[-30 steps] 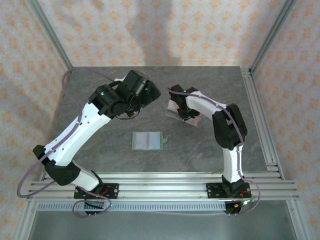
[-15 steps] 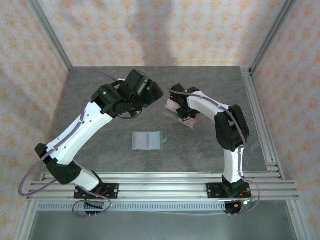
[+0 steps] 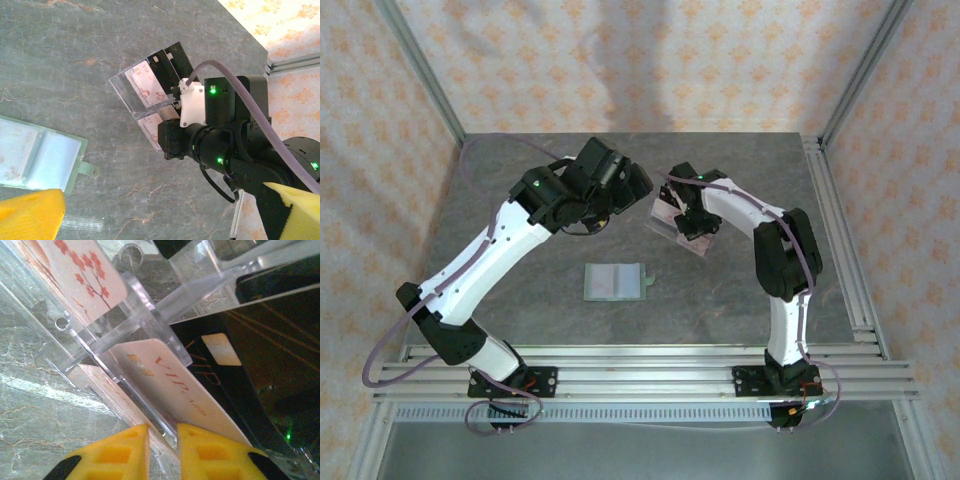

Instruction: Put the credit cards into the card holder

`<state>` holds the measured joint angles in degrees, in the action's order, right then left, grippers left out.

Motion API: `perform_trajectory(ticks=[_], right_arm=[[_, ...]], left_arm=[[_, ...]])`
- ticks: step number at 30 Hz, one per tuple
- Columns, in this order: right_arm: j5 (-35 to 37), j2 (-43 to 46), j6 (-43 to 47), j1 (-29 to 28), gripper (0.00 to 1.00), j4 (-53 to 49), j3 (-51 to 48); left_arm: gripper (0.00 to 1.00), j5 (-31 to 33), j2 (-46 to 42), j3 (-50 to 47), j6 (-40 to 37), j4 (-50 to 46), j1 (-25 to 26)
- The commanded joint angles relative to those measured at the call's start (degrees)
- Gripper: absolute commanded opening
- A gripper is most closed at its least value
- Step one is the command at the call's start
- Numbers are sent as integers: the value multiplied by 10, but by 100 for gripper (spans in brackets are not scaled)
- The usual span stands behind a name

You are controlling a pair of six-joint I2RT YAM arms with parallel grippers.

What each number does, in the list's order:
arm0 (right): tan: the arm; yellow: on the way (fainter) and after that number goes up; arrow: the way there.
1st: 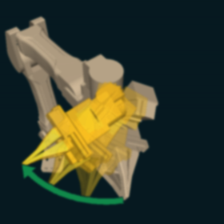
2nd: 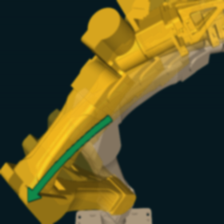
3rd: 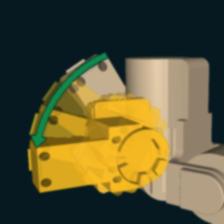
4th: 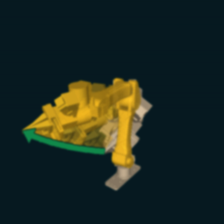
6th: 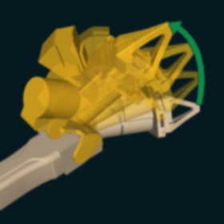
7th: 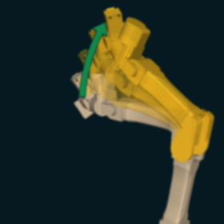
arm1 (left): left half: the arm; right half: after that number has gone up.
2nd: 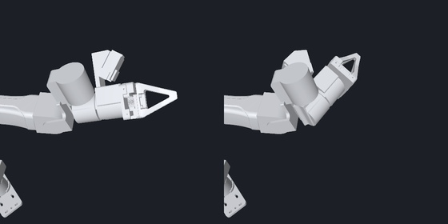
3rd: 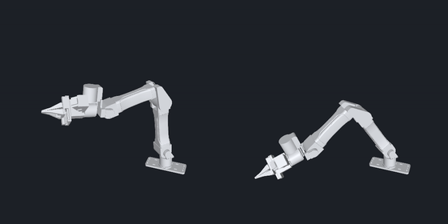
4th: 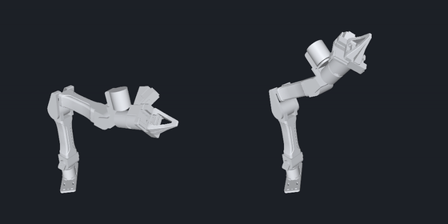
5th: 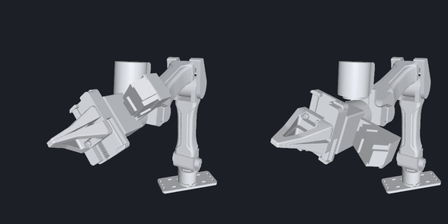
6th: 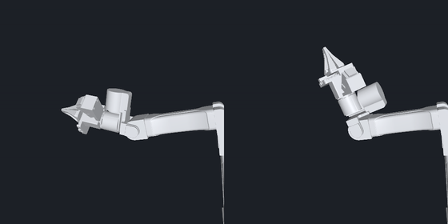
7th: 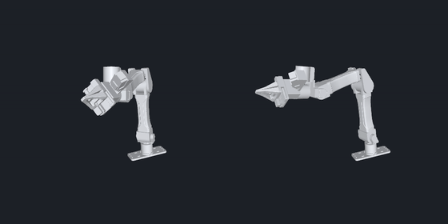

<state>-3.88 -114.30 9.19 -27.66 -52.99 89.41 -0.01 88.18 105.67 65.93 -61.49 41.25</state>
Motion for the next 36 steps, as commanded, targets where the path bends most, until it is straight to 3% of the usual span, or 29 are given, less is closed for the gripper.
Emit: perform_trajectory(ticks=[1,5,10,26,36], right_arm=[[-67,-14,9,-2,17,10,-2],[-79,-19,13,-2,10,8,-4],[-80,-20,14,-2,0,6,-6],[-77,45,12,-2,0,-15,34],[-89,85,-9,-2,0,-14,32]], left_arm=[[100,0,-21,-3,-13,9,3],[100,-8,-36,-30,-7,46,3],[100,5,-27,-23,-19,19,3],[100,126,-96,-298,-121,49,-32],[100,184,-92,-366,-159,44,-42]])
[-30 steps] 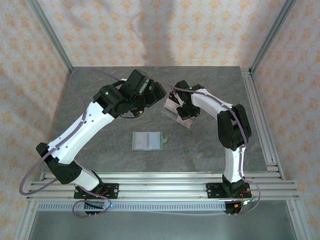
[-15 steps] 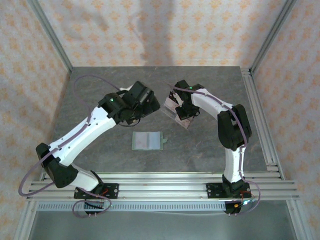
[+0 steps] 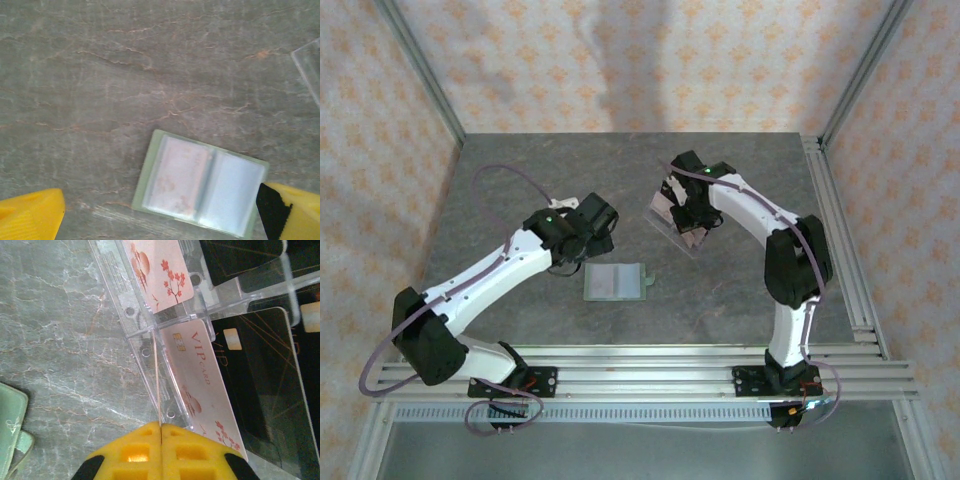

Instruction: Put the credit cards into the card holder

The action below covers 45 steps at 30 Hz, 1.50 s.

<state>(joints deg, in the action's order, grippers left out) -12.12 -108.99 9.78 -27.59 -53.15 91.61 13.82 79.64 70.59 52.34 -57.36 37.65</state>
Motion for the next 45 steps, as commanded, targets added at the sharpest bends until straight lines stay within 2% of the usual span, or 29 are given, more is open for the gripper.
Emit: perform_trajectory(ticks=[1,12,21,34,45], right_arm=[[-12,38,-20,-2,0,-10,8],[-114,107,-78,-2,0,34,-46],[-223,183,-192,-19,0,173,-156],[-204,204,-357,-131,0,414,-310],[-191,197,-469,-160,0,606,-432]], left_arm=[[100,48,-4,-21,-27,6,-7],[100,44,38,-61,-58,45,-18],[100,24,48,-115,-101,95,-20],[100,-6,71,-175,-135,168,-19],[100,5,111,-192,-132,166,-20]])
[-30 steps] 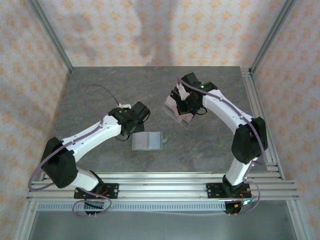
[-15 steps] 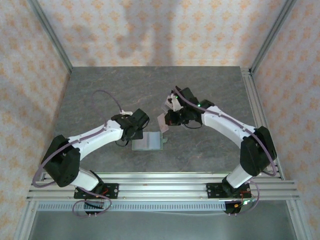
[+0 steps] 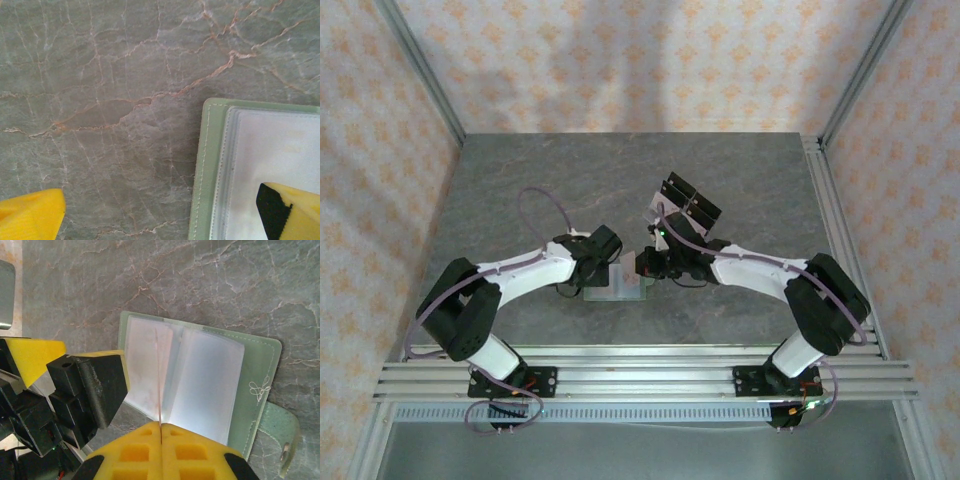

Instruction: Put the credit cards into the card holder

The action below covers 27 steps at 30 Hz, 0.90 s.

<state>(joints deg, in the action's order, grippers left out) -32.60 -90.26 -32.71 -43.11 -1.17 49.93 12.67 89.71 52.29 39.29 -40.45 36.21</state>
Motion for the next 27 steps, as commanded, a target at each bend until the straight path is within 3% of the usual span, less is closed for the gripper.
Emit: perform_trajectory(ticks=[1,27], right_arm=[[15,9,-49,-7,0,98,-22],[11,-56,-128,-22,0,330,-122]], left_arm=[[100,19,13,-12,1,-6,-5],[100,24,26,-41,39,-16,-5]])
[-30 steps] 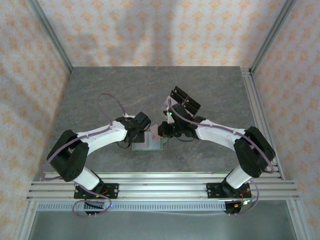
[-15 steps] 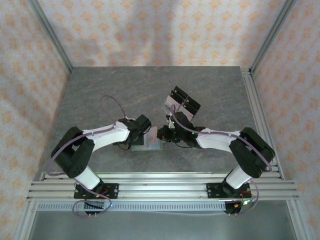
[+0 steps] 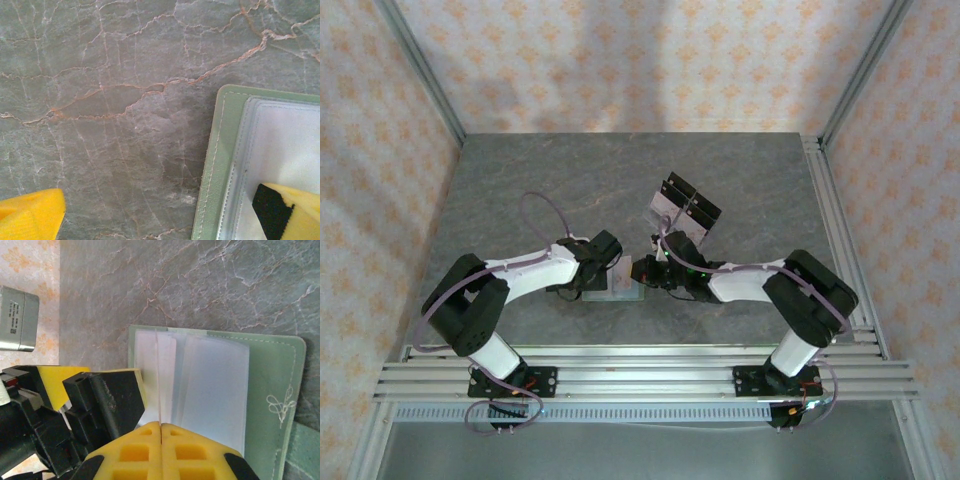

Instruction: Put the credit cards into the card holder

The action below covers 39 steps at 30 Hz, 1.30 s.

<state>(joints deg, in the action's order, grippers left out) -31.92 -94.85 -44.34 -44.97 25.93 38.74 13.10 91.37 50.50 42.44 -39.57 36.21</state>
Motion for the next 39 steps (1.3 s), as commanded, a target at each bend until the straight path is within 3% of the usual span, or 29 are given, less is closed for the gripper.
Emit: perform_trajectory(ticks=[1,39], right_arm=[[4,-14,-14,-3,0,65,-13],[-19,-88,-52,-6,0,153,-31]], left_arm=[[100,19,9,-24,7,-25,-5],[100,18,15,-24,7,-20,-5]])
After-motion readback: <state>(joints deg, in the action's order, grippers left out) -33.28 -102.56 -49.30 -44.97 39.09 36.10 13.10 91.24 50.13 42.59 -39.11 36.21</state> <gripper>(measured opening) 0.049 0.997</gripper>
